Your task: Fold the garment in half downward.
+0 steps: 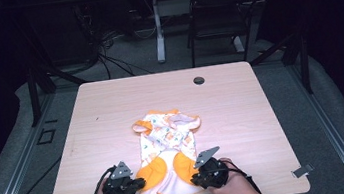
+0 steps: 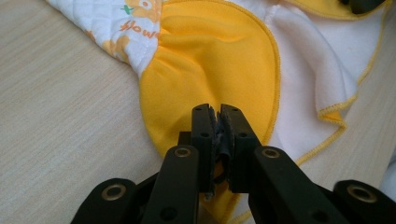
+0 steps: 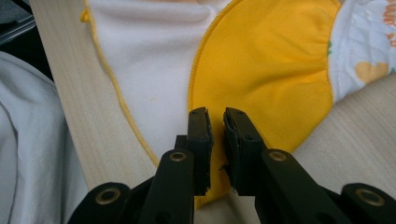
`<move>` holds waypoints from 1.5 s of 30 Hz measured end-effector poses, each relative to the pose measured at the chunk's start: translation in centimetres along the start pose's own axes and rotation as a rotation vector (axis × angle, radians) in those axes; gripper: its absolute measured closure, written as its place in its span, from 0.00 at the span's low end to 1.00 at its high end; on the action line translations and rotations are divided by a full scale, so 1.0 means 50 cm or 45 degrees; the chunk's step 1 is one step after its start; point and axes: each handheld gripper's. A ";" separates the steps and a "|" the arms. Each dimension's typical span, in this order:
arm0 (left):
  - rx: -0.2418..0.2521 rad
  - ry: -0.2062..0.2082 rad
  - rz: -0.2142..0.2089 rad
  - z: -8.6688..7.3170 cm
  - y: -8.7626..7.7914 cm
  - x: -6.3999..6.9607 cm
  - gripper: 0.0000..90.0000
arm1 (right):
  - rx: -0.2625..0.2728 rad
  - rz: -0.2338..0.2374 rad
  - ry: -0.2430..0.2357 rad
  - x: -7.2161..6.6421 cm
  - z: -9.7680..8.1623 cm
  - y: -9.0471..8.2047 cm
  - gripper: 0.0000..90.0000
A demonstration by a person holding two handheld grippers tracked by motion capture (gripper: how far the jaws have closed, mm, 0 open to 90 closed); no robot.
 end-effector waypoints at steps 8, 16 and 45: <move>0.078 -0.025 -0.003 0.014 -0.004 -0.021 0.85 | 0.138 -0.057 -0.023 0.004 0.012 -0.023 0.86; 0.090 -0.017 0.032 0.052 0.015 -0.053 0.76 | 0.098 -0.115 -0.009 0.059 0.039 -0.015 0.82; 0.106 -0.140 0.117 0.249 0.120 -0.193 0.73 | 0.139 -0.294 0.100 0.250 0.239 -0.071 0.79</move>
Point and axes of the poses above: each handheld gripper's, and its own axes: y roughly forward along the jaws, z roughly out of its top, x roughly to its right, and after that the axes turned 14 degrees about z, right-handed
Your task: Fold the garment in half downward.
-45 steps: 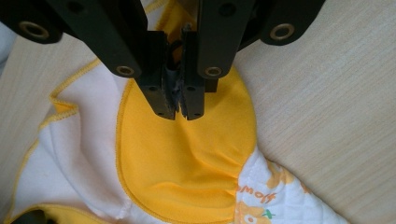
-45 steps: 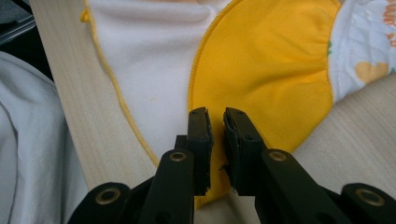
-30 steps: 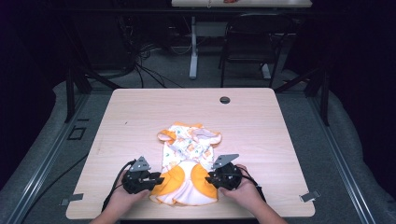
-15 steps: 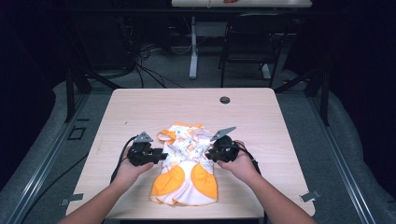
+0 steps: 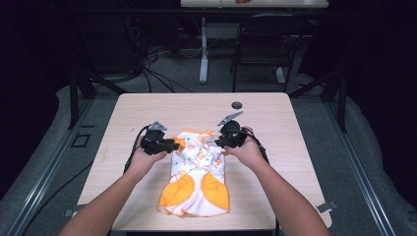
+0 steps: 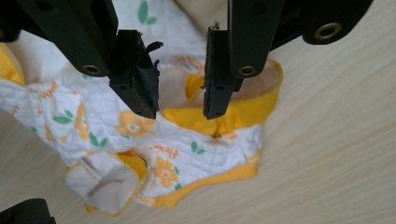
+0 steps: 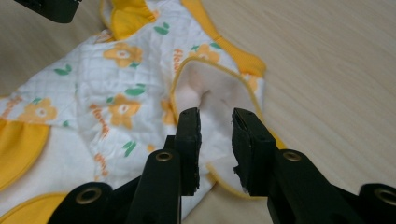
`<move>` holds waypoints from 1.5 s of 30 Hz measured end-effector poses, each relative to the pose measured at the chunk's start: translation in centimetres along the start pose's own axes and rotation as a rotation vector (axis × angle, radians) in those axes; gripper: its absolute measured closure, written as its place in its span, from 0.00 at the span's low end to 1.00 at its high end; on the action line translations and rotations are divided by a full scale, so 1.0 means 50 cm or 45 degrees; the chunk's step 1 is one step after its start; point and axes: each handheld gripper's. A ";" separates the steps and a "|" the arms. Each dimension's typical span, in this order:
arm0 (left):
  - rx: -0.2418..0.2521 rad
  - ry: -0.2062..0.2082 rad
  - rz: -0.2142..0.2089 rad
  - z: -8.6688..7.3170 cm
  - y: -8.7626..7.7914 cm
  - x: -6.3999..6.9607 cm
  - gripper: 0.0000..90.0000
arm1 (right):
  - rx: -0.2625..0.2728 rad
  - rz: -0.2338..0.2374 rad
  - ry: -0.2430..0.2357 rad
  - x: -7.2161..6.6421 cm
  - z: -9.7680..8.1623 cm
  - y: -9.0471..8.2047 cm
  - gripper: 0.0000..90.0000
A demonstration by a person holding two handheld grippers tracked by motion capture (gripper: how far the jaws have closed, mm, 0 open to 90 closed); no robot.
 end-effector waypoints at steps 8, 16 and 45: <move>0.011 0.023 -0.011 0.029 0.029 -0.013 0.79 | 0.012 -0.058 0.063 0.046 0.029 0.036 0.80; -0.021 -0.013 0.062 0.036 0.054 -0.031 0.75 | 0.028 -0.133 0.127 0.079 0.047 0.059 0.77; -0.061 -0.072 0.106 0.018 0.115 -0.052 0.59 | -0.022 -0.080 0.225 0.094 -0.004 0.124 0.65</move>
Point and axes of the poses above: each handheld gripper's, and its own axes: y roughly forward along the jaws, z roughly out of its top, x roughly to its right, and after that the axes turned 14 degrees about z, right-handed
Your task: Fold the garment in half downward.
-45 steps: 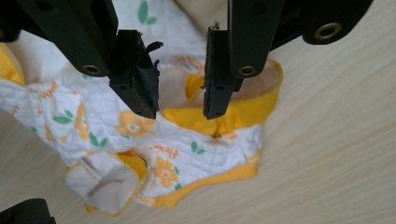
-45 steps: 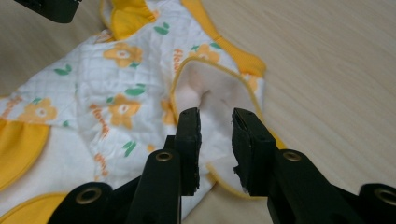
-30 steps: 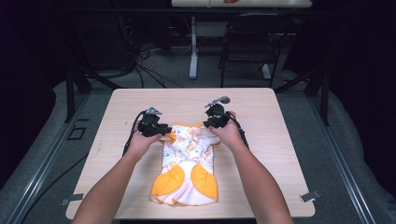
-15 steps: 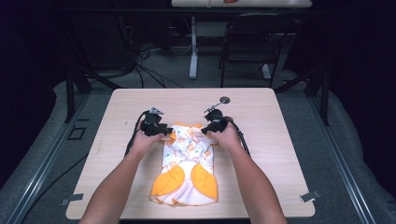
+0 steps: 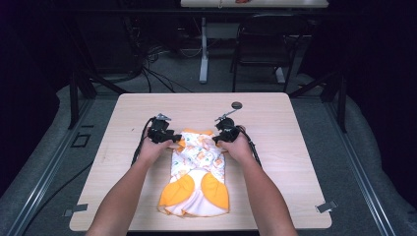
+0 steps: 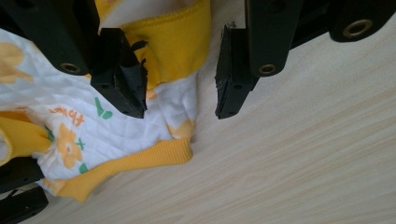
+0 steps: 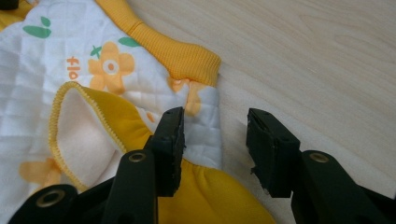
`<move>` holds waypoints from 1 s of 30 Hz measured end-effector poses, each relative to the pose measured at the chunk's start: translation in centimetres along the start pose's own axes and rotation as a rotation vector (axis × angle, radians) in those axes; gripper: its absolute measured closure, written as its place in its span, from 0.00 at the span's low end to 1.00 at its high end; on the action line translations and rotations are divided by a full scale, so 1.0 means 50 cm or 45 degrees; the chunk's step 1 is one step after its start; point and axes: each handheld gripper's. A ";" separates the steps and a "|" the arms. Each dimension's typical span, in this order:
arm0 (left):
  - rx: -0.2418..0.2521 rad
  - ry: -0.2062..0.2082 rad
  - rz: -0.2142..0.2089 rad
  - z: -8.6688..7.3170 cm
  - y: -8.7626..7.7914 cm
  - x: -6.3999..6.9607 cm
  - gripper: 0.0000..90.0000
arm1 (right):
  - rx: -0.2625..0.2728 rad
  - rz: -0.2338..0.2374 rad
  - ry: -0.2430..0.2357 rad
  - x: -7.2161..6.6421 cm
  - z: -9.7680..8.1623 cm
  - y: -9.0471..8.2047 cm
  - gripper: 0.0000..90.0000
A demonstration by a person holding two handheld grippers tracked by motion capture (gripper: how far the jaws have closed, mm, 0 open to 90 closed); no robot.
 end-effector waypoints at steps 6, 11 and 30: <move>-0.032 0.011 0.012 -0.015 0.012 0.003 0.57 | -0.032 -0.015 -0.016 -0.008 0.004 0.004 0.70; -0.030 0.012 0.026 -0.016 0.013 0.006 0.61 | -0.033 -0.001 -0.024 -0.011 0.001 0.003 0.76; -0.069 0.029 0.046 -0.006 0.013 0.018 0.93 | -0.035 0.007 -0.088 -0.026 0.000 0.006 0.98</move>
Point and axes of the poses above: each handheld gripper's, and its own axes: y roughly forward along the jaws, z roughly out of its top, x roughly to its right, and after that the axes turned 14 degrees about z, right-handed
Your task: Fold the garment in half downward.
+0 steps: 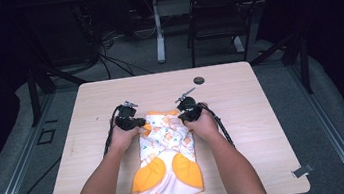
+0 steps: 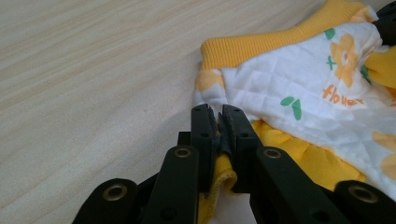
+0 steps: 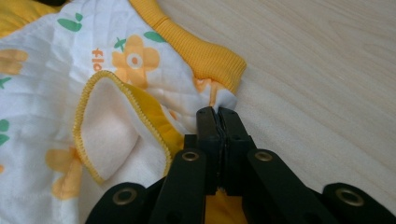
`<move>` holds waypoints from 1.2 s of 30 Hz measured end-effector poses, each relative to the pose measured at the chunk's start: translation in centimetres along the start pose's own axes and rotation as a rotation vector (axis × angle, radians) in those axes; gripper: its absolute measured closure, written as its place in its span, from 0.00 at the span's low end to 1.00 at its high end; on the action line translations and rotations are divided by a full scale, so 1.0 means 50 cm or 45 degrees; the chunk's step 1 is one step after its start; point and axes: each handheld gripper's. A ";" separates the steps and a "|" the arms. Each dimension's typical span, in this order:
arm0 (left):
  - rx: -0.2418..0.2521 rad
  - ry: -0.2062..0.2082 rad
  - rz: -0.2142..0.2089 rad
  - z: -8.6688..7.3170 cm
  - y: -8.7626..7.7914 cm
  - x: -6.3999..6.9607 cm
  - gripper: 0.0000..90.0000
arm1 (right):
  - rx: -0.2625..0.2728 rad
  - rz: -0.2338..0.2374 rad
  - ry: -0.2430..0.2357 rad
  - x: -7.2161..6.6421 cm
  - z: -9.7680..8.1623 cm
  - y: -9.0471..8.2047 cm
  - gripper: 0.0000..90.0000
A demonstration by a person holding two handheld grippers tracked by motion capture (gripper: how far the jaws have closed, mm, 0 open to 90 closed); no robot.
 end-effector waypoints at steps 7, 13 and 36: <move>-0.001 -0.001 -0.013 0.004 -0.011 -0.003 0.95 | -0.002 0.017 -0.036 -0.001 0.007 -0.015 0.98; 0.040 0.001 -0.025 0.011 -0.034 -0.008 0.95 | 0.063 0.039 -0.055 -0.005 0.011 -0.039 0.98; 0.192 0.059 0.000 0.038 -0.136 -0.018 0.95 | 0.195 -0.005 -0.194 -0.061 0.025 -0.127 0.98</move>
Point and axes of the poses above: each handheld gripper's, and its own axes: y roughly forward along the jaws, z roughly out of its top, x roughly to its right, and after that the axes turned 14 degrees about z, right-handed
